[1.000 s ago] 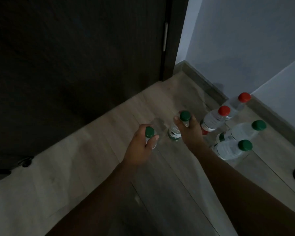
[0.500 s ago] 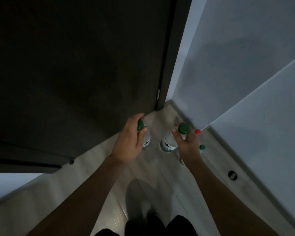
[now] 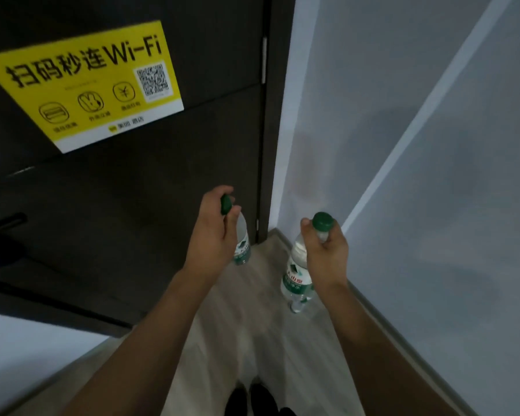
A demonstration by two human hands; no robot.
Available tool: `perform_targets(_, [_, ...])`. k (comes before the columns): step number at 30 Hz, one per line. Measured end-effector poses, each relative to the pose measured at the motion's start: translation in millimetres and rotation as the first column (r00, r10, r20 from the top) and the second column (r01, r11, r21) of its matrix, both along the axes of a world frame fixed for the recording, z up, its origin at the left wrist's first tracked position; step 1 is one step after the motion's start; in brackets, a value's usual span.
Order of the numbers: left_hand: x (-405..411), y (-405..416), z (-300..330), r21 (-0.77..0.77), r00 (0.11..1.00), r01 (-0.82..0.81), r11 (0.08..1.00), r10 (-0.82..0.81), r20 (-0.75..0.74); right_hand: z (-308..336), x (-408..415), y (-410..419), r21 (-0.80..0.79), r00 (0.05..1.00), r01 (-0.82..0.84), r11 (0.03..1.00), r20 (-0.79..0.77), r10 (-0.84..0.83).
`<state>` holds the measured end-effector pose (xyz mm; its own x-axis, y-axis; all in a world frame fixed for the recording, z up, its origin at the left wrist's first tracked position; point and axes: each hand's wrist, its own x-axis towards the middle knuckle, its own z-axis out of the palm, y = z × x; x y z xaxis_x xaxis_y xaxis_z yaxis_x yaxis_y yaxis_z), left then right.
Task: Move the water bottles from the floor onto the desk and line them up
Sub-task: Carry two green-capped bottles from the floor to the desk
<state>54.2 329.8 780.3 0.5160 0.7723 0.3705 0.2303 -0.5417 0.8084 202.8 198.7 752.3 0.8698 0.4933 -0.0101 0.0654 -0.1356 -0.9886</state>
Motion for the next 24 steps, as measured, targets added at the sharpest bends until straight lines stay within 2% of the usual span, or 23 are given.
perform_targets(5, [1.4,-8.2,5.3,0.02,0.996,0.09,0.996,-0.09,-0.02,11.3,-14.9,-20.1,0.05,0.998,0.055,0.997,-0.009,-0.055])
perform_targets(14, [34.9,-51.5,16.6,0.015,0.943,0.331,0.943,-0.331,-0.039,14.7,-19.5,-96.0,0.02,0.96,0.278,0.96,0.04,-0.278])
perform_targets(24, [103.0,-156.3,28.4,0.046,0.821,0.57,0.82,-0.57,-0.029,33.4,3.5,-227.0,0.077,0.817,0.557,0.827,0.128,-0.562])
